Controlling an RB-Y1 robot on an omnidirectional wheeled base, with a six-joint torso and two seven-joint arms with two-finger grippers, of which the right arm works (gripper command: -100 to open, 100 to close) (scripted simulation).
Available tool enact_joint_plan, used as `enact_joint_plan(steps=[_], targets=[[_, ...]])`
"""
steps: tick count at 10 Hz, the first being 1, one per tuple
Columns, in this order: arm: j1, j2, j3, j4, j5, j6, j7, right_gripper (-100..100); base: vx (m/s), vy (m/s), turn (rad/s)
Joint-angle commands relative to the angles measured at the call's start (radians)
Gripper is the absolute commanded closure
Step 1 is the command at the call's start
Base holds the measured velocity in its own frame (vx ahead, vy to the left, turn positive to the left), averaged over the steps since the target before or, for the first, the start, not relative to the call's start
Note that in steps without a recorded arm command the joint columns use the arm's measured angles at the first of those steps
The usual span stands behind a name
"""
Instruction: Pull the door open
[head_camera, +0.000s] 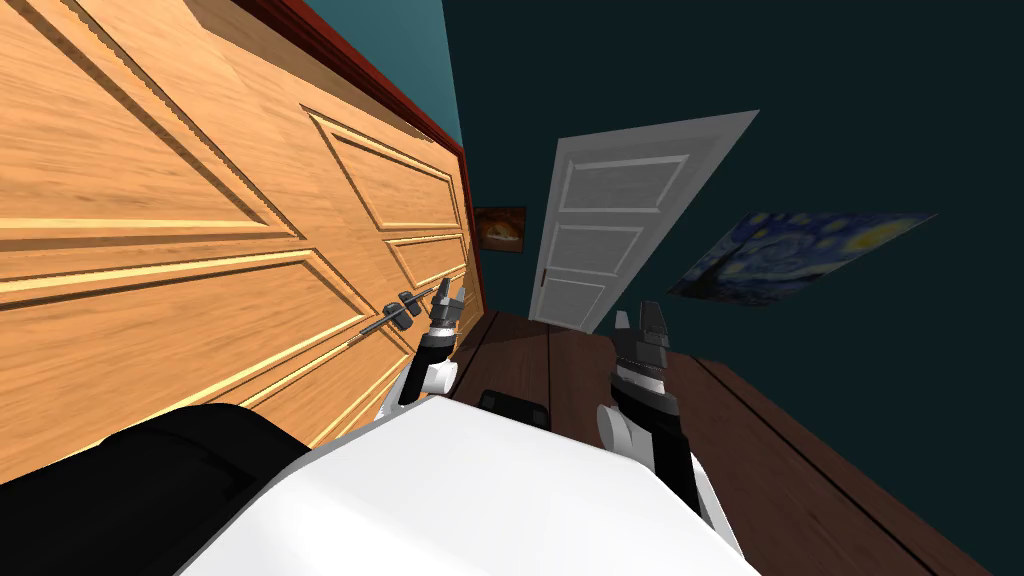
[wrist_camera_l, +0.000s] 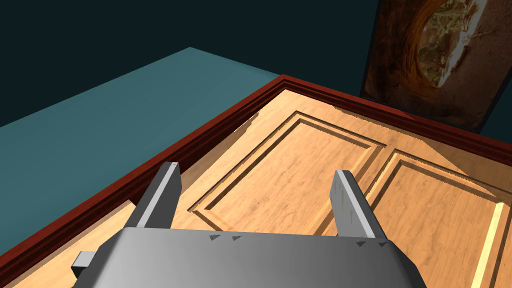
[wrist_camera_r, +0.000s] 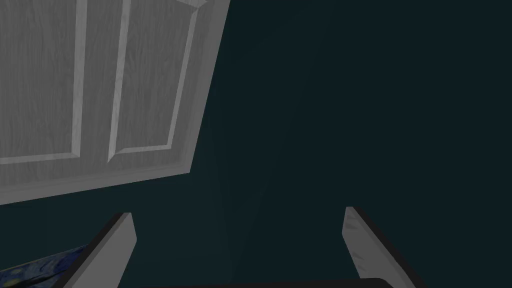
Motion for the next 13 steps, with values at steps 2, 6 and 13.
enact_joint_plan(steps=[2, 6, 13], targets=[[-0.017, -0.019, -0.001, 0.052, -0.028, -0.014, -0.047, -100, 0.067, -0.037, 0.077], [-0.043, -0.042, -0.002, 0.134, -0.072, -0.036, -0.121, -100, 0.133, 0.018, 0.056], [-0.092, -0.073, -0.004, 0.286, -0.154, -0.076, -0.258, -100, 0.111, -0.005, 0.067]])
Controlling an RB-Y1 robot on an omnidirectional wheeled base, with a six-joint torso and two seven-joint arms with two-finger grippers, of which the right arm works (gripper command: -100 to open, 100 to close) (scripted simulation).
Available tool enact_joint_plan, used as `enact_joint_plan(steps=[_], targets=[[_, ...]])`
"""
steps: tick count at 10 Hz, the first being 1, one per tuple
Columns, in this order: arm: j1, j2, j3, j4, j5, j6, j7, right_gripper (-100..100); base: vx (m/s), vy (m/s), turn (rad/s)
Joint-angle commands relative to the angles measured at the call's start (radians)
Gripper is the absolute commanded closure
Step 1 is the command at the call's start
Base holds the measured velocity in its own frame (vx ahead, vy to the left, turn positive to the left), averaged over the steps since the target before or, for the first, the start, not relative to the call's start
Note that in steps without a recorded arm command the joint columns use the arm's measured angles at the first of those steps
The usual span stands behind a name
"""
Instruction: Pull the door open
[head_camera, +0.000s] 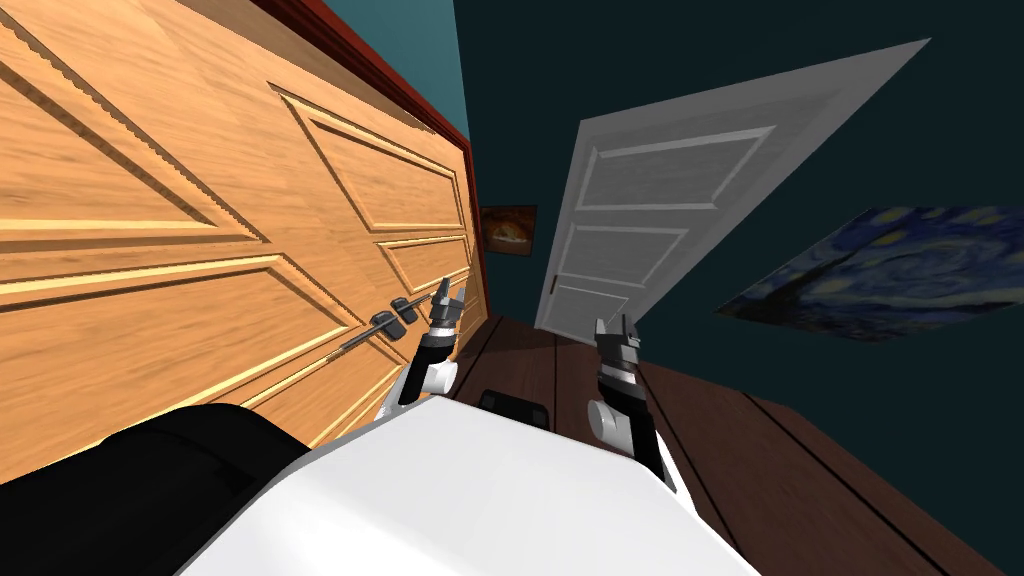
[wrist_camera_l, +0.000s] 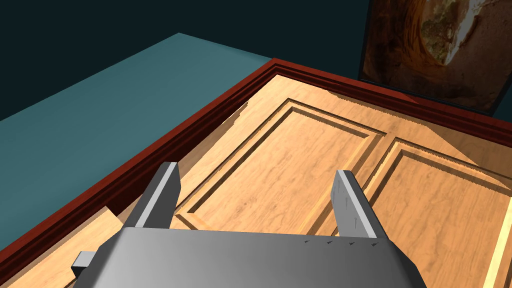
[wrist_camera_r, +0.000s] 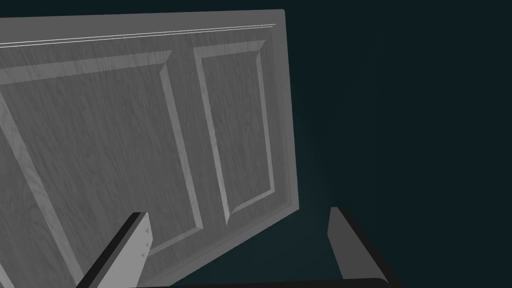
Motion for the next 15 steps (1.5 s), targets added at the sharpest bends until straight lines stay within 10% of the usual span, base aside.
enact_joint_plan(steps=[1, 15], targets=[[-0.011, -0.003, 0.001, 0.033, -0.016, -0.009, -0.029, -100, 0.098, 0.012, 0.054], [-0.109, -0.038, -0.003, 0.337, -0.180, -0.090, -0.303, -100, 0.097, -0.011, 0.064]])
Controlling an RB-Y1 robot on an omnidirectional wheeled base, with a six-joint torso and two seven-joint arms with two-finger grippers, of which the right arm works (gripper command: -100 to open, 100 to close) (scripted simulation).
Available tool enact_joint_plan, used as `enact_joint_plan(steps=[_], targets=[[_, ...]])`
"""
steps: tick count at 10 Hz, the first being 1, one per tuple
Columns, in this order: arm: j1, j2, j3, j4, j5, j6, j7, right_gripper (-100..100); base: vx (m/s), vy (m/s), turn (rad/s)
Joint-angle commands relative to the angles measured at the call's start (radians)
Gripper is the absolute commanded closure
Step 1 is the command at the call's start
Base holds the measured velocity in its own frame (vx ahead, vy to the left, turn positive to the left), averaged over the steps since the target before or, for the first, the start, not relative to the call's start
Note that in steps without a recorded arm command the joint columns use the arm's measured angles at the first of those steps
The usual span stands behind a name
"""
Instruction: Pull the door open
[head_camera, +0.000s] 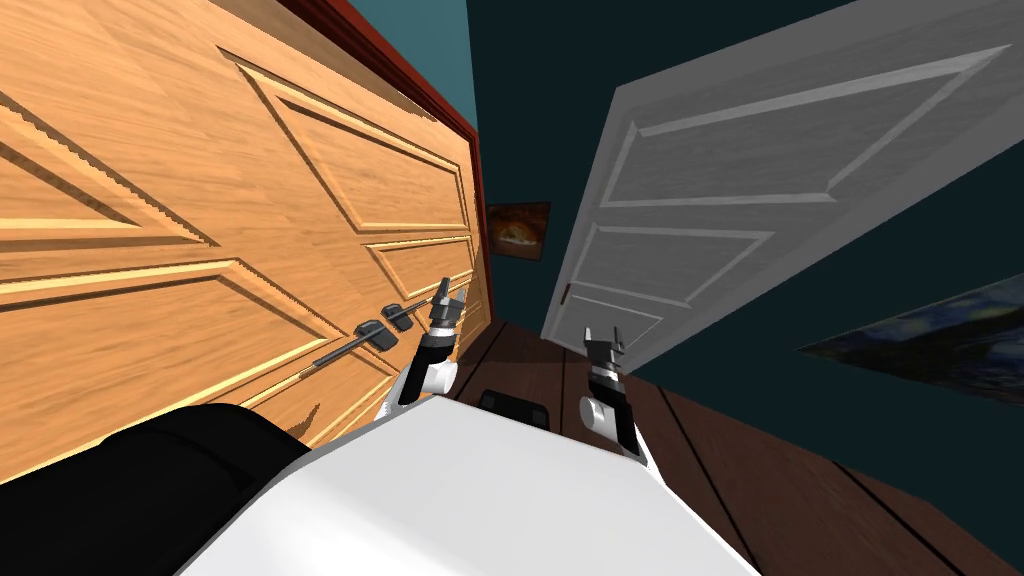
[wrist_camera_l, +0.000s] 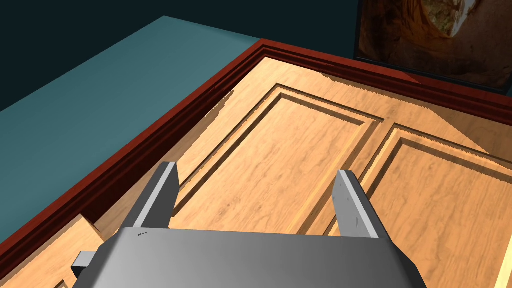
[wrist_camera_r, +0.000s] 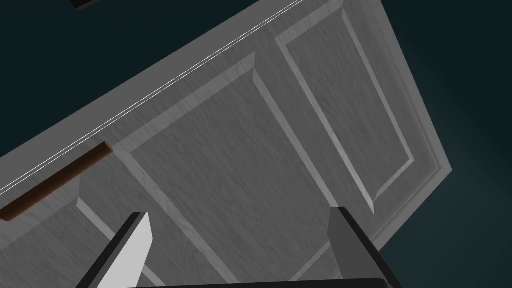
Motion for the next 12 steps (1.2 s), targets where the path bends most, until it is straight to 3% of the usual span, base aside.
enact_joint_plan(steps=[1, 12], targets=[[-0.007, -0.005, 0.000, 0.037, -0.021, -0.013, -0.039, -100, 0.093, -0.010, 0.065], [-0.090, -0.018, -0.004, 0.294, -0.160, -0.082, -0.271, -100, 0.096, -0.019, 0.070]])
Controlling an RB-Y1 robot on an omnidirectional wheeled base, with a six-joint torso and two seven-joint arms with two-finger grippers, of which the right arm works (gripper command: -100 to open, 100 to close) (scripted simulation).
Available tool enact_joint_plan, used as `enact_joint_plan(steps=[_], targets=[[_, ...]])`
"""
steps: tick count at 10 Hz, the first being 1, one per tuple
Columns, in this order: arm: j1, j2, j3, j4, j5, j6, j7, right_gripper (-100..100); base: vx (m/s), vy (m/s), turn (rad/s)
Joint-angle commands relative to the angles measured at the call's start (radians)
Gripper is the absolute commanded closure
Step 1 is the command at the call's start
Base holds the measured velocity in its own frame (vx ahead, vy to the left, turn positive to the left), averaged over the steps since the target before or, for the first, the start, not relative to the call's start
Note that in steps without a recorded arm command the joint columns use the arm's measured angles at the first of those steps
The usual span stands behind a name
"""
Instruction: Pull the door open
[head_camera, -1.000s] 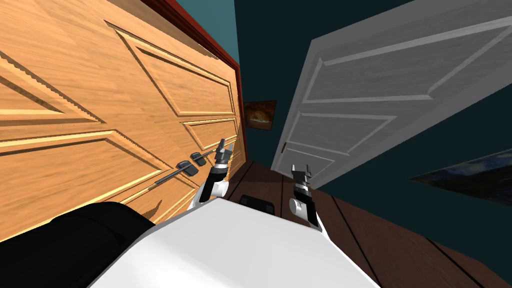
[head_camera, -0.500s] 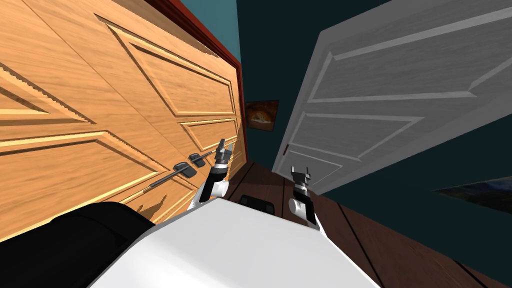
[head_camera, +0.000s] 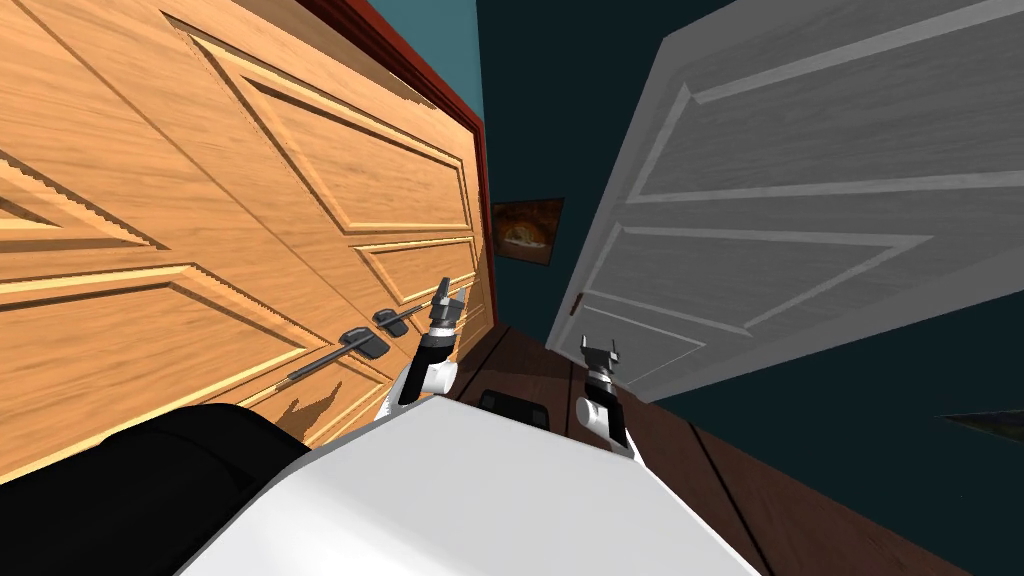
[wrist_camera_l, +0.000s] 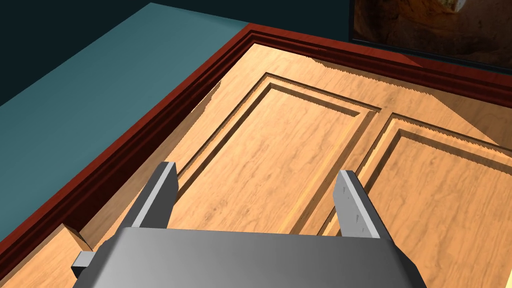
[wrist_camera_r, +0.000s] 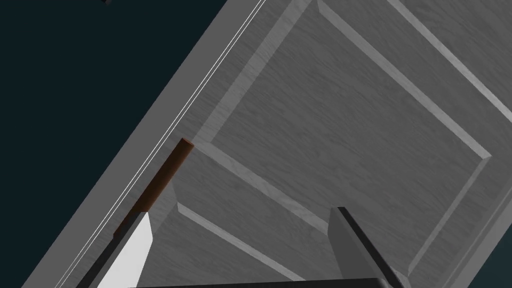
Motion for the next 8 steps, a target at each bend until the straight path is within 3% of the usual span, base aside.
enact_joint_plan(steps=[1, 8], targets=[[-0.009, -0.001, 0.000, 0.036, -0.020, -0.011, -0.036, -100, 0.095, -0.019, 0.055], [-0.059, -0.004, -0.002, 0.190, -0.103, -0.052, -0.176, -100, 0.095, -0.024, 0.067]])
